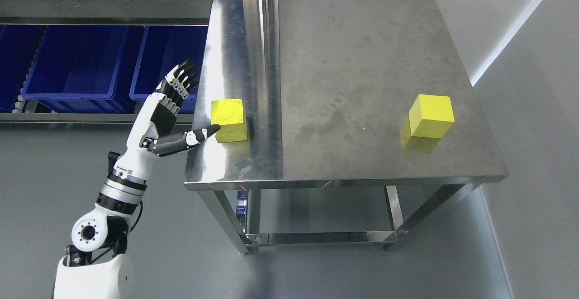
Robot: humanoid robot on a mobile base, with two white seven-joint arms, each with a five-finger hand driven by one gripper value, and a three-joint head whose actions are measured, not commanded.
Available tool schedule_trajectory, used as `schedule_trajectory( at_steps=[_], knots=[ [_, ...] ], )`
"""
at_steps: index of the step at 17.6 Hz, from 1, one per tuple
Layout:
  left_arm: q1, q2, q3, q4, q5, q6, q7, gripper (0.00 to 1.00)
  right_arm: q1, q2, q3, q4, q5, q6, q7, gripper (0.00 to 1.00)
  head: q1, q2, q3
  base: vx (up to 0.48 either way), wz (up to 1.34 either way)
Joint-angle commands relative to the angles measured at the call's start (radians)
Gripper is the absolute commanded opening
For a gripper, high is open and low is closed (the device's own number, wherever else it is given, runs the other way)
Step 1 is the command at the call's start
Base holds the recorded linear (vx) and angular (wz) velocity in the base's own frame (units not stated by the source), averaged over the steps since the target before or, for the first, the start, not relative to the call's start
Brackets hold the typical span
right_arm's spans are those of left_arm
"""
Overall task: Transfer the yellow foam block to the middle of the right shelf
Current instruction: 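Reach the left hand toward the nearer yellow foam cube on the table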
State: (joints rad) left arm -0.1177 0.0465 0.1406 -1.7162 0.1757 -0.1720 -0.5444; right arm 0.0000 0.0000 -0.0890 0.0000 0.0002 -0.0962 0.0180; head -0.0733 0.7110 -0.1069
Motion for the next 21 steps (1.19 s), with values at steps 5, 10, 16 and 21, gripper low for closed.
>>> schedule_trajectory(
  at_steps=[5,10,16,21],
  knots=[
    [0.007,0.112,-0.047,0.087,-0.071,0.000,-0.038,1.00,-0.002,-0.017,0.000,-0.017,-0.002,0.000,0.000,1.00,0.0000,0.000,0.000,-0.002,0.01],
    [-0.022,0.098,-0.069,0.190,-0.143,0.000,-0.066,0.99,-0.002,-0.017,0.000,-0.017,0.000,0.000,0.000,1.00,0.0000,0.000,0.000,0.000,0.00],
    [-0.118,0.081,-0.118,0.277,-0.170,0.012,-0.074,0.92,-0.002,-0.017,0.000,-0.017,0.000,0.000,0.000,1.00,0.0000,0.000,0.000,0.000,0.00],
    [-0.155,0.044,-0.122,0.319,-0.170,0.016,-0.075,0.71,-0.002,-0.017,0.000,-0.017,0.000,0.000,0.000,1.00,0.0000,0.000,0.000,0.000,0.00]
  ],
)
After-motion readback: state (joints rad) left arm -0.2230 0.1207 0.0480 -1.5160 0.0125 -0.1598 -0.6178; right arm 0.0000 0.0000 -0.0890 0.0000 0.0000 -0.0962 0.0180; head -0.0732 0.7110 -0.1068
